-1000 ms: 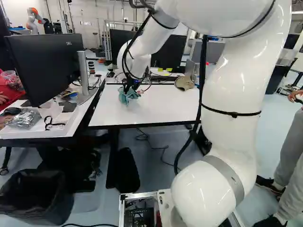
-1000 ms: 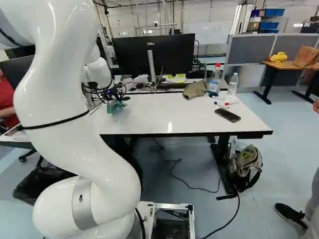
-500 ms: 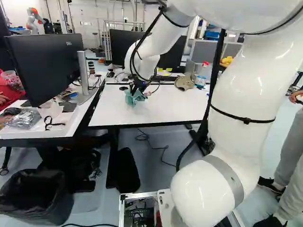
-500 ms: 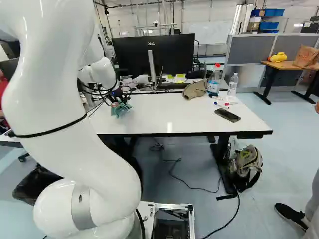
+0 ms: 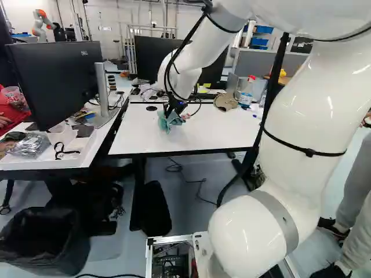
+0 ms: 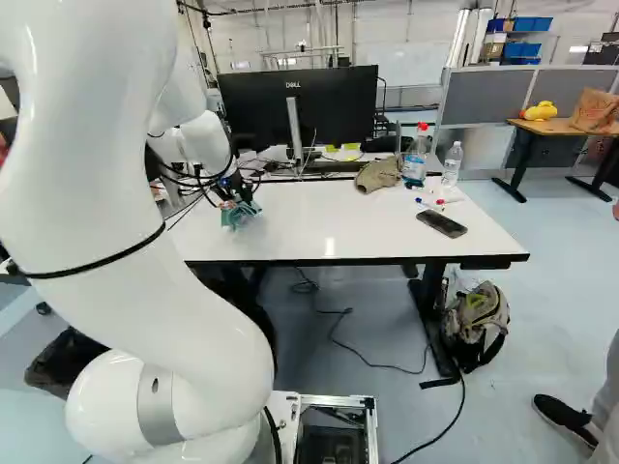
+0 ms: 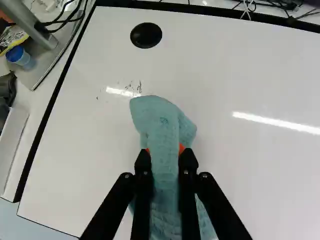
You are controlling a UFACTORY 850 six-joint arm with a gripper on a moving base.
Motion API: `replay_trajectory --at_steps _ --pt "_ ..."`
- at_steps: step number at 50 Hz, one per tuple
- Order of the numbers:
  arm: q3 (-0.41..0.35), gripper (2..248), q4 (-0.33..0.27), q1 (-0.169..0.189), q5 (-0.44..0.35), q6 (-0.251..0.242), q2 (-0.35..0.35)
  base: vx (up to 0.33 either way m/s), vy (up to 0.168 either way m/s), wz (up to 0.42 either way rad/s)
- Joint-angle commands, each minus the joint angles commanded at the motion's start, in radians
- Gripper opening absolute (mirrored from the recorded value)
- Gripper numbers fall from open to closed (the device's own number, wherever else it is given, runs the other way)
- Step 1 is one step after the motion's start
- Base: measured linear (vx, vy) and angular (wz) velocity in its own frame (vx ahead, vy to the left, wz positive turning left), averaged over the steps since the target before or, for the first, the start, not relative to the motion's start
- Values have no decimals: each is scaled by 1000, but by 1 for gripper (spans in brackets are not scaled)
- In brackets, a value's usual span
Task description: Clean the table with the green towel
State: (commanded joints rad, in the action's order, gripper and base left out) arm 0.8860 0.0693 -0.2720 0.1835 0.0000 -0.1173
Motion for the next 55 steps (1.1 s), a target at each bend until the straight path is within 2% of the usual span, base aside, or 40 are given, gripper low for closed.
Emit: replay_trajectory --at_steps 18,39,55 --pt "19 59 0 4 0 0 -6 0 0 0" --pt "124 59 0 -4 0 0 -51 0 0 0" --pt "215 59 0 -25 0 0 -131 0 0 0"
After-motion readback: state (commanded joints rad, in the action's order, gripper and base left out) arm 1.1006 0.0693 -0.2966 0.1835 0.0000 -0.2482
